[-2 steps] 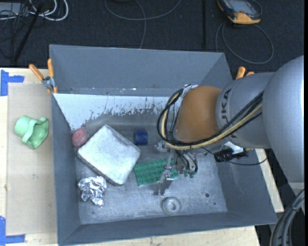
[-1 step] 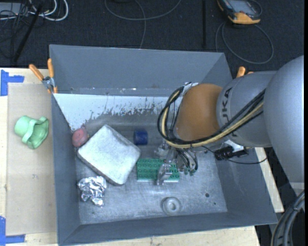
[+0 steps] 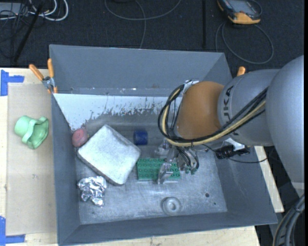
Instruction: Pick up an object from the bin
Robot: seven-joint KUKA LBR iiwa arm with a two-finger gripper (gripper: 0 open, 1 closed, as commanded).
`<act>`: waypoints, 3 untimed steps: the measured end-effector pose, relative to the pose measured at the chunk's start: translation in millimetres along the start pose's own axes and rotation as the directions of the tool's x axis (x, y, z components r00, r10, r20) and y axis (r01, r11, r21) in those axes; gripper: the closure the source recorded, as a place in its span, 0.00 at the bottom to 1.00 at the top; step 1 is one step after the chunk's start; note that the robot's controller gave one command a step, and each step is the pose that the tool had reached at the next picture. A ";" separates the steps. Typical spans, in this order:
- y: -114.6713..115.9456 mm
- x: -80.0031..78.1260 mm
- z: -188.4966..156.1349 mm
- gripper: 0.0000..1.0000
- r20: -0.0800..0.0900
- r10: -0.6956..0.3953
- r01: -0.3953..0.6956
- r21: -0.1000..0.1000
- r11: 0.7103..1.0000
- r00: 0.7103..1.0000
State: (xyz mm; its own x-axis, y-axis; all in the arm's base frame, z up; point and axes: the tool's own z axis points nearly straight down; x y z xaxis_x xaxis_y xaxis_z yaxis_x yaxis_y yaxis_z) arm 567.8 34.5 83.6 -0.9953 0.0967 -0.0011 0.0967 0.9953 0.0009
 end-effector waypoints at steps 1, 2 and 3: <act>0.7 -1.1 -47.5 1.00 0.002 -0.003 0.003 0.000 1.000 1.000; 0.9 -1.1 -59.6 1.00 0.000 -0.005 0.005 0.000 1.000 1.000; 1.0 -1.2 -64.0 1.00 -0.001 -0.007 0.007 0.000 1.000 1.000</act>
Offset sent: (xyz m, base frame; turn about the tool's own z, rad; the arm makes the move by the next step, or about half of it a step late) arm 0.0000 0.0001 0.0455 0.0000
